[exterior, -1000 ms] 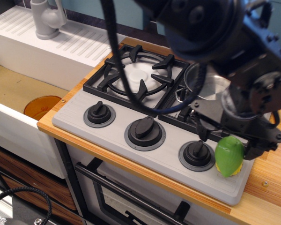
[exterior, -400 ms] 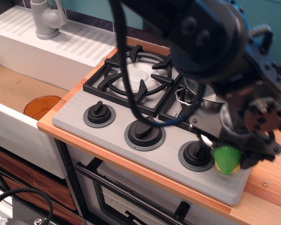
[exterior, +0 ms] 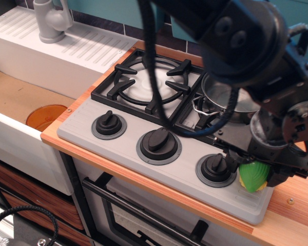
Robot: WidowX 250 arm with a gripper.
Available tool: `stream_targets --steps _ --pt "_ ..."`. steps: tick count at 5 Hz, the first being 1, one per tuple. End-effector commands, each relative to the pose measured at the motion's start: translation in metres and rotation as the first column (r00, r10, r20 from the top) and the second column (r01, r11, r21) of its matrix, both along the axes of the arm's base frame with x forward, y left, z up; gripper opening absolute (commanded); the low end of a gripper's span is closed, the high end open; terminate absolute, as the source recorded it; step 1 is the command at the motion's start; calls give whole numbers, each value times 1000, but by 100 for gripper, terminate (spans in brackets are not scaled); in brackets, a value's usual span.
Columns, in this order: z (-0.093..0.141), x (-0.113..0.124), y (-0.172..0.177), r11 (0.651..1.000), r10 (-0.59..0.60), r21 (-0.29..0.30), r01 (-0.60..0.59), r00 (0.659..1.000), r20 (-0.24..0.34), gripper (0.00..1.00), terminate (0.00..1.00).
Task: Put corncob in pot or pan an put pot or pan on stove
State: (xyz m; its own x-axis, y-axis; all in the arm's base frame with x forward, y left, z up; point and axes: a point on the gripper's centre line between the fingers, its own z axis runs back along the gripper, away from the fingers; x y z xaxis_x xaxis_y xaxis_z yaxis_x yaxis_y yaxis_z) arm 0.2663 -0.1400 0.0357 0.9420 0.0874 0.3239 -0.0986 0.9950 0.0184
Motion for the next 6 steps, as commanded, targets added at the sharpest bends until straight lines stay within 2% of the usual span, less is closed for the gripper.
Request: stream_targets --steps 1,3,5,6 --pt "40 7 -15 999 15 36 -14 999 -31 0 0" --pt "68 22 2 997 -1 72 6 997 -73 0 0" --pt "88 63 37 996 -54 71 61 994 -99 0 0" --pt "88 78 51 995 -72 68 79 993 -97 0 0"
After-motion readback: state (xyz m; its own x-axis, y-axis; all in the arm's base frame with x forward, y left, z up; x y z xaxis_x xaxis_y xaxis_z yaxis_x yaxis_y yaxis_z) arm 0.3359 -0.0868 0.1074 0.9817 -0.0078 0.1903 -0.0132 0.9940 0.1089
